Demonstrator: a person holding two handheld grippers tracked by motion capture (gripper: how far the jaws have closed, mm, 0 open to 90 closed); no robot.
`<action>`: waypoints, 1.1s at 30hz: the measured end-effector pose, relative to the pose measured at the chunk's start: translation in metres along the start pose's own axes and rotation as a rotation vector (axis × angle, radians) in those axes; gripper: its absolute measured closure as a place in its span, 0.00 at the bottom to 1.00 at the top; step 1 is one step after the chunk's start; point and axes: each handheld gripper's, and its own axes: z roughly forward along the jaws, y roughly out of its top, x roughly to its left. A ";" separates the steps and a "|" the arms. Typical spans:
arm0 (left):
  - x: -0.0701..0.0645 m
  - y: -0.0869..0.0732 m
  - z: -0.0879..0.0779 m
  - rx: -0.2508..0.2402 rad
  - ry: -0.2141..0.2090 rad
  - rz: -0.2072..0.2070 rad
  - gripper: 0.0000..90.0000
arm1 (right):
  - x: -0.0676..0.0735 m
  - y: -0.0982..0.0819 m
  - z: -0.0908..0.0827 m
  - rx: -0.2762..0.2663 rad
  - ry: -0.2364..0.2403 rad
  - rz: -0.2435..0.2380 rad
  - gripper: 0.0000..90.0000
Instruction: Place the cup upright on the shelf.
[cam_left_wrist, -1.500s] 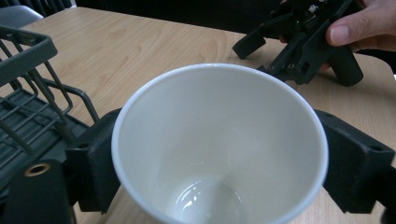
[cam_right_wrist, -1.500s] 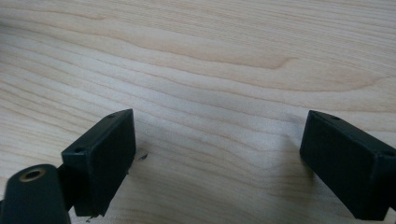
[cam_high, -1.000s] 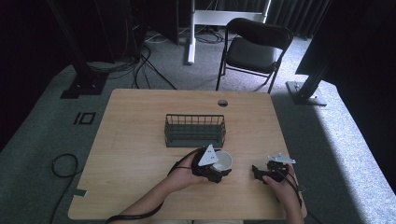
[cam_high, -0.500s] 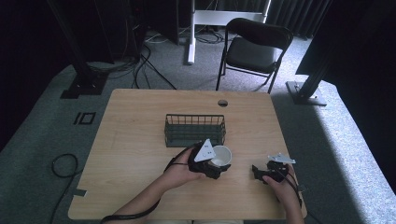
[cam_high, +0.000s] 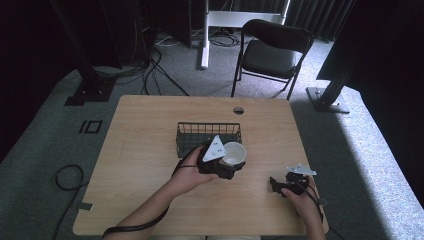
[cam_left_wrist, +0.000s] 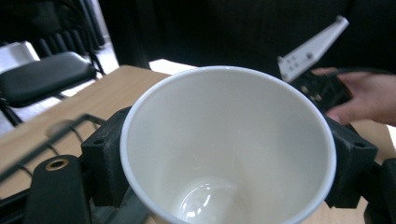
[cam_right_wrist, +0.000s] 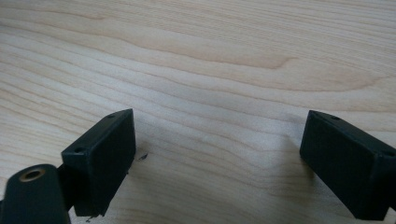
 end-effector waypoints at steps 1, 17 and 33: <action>0.000 0.000 0.000 0.000 0.000 0.000 0.23 | 0.000 0.000 0.000 0.000 0.000 0.000 0.11; 0.026 0.030 -0.011 -0.073 0.124 -0.060 0.23 | 0.000 0.000 0.000 -0.001 0.000 0.001 0.11; 0.065 0.037 -0.020 -0.106 0.367 -0.160 0.23 | 0.000 0.000 0.000 -0.001 0.000 0.000 0.11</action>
